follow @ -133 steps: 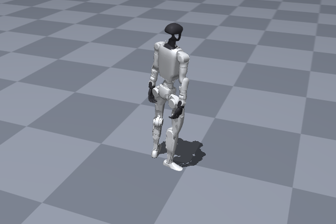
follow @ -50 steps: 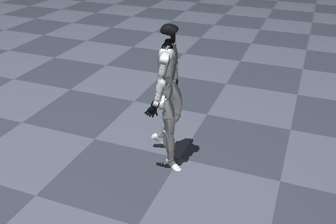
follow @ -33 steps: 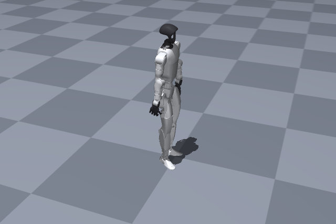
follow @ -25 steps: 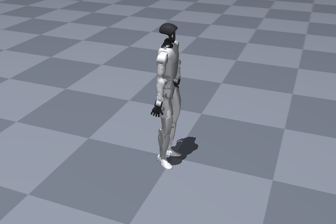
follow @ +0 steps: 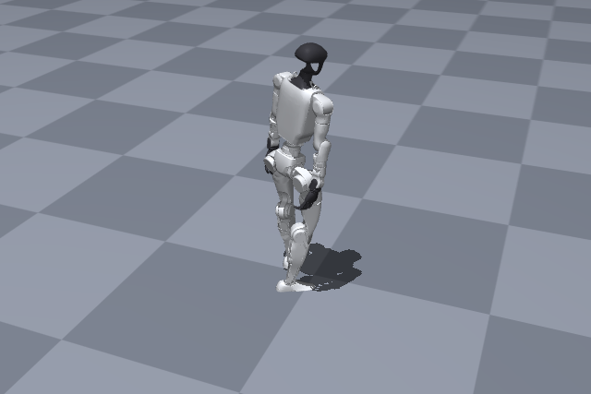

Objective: In place motions

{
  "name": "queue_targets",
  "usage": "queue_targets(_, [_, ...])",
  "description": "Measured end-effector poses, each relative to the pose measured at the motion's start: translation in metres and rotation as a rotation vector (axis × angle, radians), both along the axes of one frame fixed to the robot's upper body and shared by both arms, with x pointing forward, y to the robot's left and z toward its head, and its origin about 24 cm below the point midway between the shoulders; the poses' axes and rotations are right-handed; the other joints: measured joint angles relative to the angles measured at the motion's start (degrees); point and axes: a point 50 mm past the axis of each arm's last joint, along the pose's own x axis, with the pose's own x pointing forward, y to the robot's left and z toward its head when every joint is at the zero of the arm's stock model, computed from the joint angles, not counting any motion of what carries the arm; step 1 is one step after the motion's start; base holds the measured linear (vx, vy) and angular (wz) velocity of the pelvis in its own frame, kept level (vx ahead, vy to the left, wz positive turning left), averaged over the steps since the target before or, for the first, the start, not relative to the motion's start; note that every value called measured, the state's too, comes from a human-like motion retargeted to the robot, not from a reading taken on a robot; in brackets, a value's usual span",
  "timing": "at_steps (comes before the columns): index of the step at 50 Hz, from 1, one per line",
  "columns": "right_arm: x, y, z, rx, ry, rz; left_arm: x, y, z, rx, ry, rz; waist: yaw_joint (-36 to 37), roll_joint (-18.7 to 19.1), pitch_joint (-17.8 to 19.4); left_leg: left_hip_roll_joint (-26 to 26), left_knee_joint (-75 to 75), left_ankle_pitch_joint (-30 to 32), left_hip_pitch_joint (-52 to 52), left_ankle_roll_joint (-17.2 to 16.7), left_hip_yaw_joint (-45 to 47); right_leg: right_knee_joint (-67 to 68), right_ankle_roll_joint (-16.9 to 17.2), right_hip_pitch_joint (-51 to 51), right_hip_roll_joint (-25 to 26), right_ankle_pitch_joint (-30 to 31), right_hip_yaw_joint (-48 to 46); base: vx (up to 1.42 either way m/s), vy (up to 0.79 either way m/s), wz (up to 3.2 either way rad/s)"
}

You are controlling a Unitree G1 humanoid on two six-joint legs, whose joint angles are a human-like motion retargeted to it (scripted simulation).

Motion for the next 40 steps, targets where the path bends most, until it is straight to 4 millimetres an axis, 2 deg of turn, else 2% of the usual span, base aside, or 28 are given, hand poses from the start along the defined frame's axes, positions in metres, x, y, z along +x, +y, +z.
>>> queue_targets(2, [-0.004,0.003,-0.001,-0.007,0.004,0.002,0.004,-0.001,0.000,0.010,-0.012,0.002,-3.3,-0.5,-1.3,1.5,1.4,-2.8,1.1,2.7,12.5,-1.2,1.2,2.2,-1.8,-0.5,-11.5,-0.25,0.12,4.92])
queue_targets(5, [-0.010,0.007,-0.002,0.004,-0.005,-0.015,0.015,-0.001,0.001,0.026,-0.041,0.003,-3.8,-2.4,-2.0,2.8,4.6,-6.8,3.2,7.3,23.3,-2.2,3.5,5.4,-3.5,-1.2,-23.6,-0.20,0.18,3.83])
queue_targets(7, [-0.015,0.011,-0.002,0.010,-0.010,-0.029,0.024,-0.001,0.002,0.022,-0.075,0.010,-2.2,-4.8,-2.4,3.7,8.2,-10.2,4.1,9.8,25.5,-2.7,5.6,7.2,-4.3,-1.8,-28.1,-0.15,0.23,3.60])
queue_targets(10, [-0.029,0.017,-0.002,0.006,0.019,-0.073,0.033,-0.001,0.004,0.006,-0.117,0.010,-4.5,-7.6,-2.6,4.2,14.6,-15.8,4.8,11.8,22.6,-5.2,7.4,10.7,-2.9,-1.4,-38.5,-0.01,0.16,4.44])
queue_targets(12, [-0.043,0.018,0.000,-0.004,0.063,-0.106,0.030,-0.002,0.003,0.003,-0.115,0.021,-4.3,-9.5,-3.4,3.9,15.5,-18.7,7.3,12.1,25.4,-5.8,8.7,12.4,-2.8,-0.9,-43.9,0.15,0.33,3.61])
queue_targets(14, [-0.058,0.019,0.003,-0.020,0.108,-0.143,0.023,-0.003,0.002,0.005,-0.097,0.033,-3.0,-10.7,-4.3,2.7,14.0,-19.0,9.6,11.1,26.3,-6.1,9.9,14.2,-2.2,-0.2,-48.1,0.23,0.26,2.90])
queue_targets(17, [-0.079,0.016,0.008,-0.048,0.164,-0.191,0.006,-0.005,-0.001,0.016,-0.051,0.060,-1.1,-10.0,-5.5,-0.1,7.1,-17.3,12.1,5.7,22.0,-4.9,11.5,16.7,0.5,1.0,-52.0,0.35,0.44,2.55])
queue_targets(18, [-0.087,0.014,0.010,-0.058,0.184,-0.201,-0.003,-0.006,-0.002,0.018,-0.028,0.073,-1.3,-9.7,-6.0,-1.8,5.6,-16.4,11.4,6.7,18.2,-4.3,11.5,17.8,1.1,2.2,-53.7,0.39,0.35,2.51])
queue_targets(20, [-0.101,0.009,0.016,-0.072,0.234,-0.212,-0.023,-0.007,-0.003,0.023,0.035,0.105,-0.5,-8.1,-7.7,-1.0,4.1,-15.0,9.7,8.0,14.3,-1.4,9.8,19.1,1.6,6.0,-54.7,0.40,0.34,2.20])
queue_targets(22, [-0.108,0.005,0.019,-0.094,0.256,-0.231,-0.039,-0.006,-0.003,0.041,0.097,0.135,-1.2,-3.2,-7.6,2.7,4.5,-14.5,8.7,8.3,7.3,8.1,4.7,19.9,0.9,10.1,-51.2,0.32,0.32,2.12])
queue_targets(23, [-0.106,0.001,0.019,-0.104,0.245,-0.231,-0.044,-0.005,-0.003,0.051,0.113,0.157,-1.3,-0.8,-6.7,4.7,5.4,-14.4,8.2,7.9,3.3,15.9,1.6,19.5,-1.3,11.0,-46.8,0.21,0.27,1.92])
queue_targets(25, [-0.093,-0.006,0.016,-0.102,0.202,-0.206,-0.047,0.001,-0.002,0.068,0.126,0.195,-3.1,1.3,-4.8,6.9,6.2,-14.6,8.7,7.9,3.4,29.3,-3.3,16.1,-6.1,12.8,-36.9,0.11,0.17,2.02])
queue_targets(27, [-0.082,-0.007,0.014,-0.091,0.185,-0.167,-0.052,0.010,-0.001,0.080,0.157,0.204,-5.7,1.0,-3.7,4.9,5.0,-13.5,8.4,8.4,-0.1,37.1,-2.2,9.7,-8.3,14.9,-25.5,0.13,0.06,2.19])
queue_targets(30, [-0.066,-0.004,0.009,-0.070,0.145,-0.134,-0.063,0.024,0.003,0.112,0.240,0.180,-6.6,-0.2,-3.0,2.9,4.0,-11.4,7.1,9.0,-4.3,38.4,1.0,-0.7,-3.4,15.3,-6.8,0.09,-0.03,1.74])
queue_targets(32, [-0.053,-0.002,0.005,-0.053,0.093,-0.103,-0.067,0.033,0.006,0.135,0.279,0.160,-5.9,-0.6,-2.1,2.8,4.0,-10.6,6.5,9.0,-6.1,36.7,0.0,-3.4,-2.1,12.4,-2.3,0.06,-0.11,1.42])
queue_targets(36, [-0.032,-0.003,0.001,-0.050,0.032,0.013,-0.074,0.044,0.009,0.134,0.316,0.137,-6.3,-0.9,-0.9,2.7,4.1,-9.5,5.7,8.4,-9.4,26.1,-2.4,-5.3,-2.5,2.6,-1.7,0.11,-0.15,1.44])
queue_targets(38, [-0.024,-0.004,0.000,-0.055,0.010,0.068,-0.075,0.044,0.009,0.122,0.317,0.139,-6.8,-1.9,-0.3,1.5,4.0,-9.1,5.6,8.2,-11.2,17.7,-1.9,-6.3,-2.0,-0.8,0.0,0.11,-0.16,1.39])
queue_targets(40, [-0.018,-0.003,0.000,-0.052,-0.009,0.103,-0.075,0.041,0.008,0.117,0.304,0.152,-7.5,-3.8,0.9,-0.9,3.8,-8.7,6.3,8.4,-13.2,8.9,0.1,-7.2,-1.7,-2.1,4.0,0.12,-0.18,1.51])
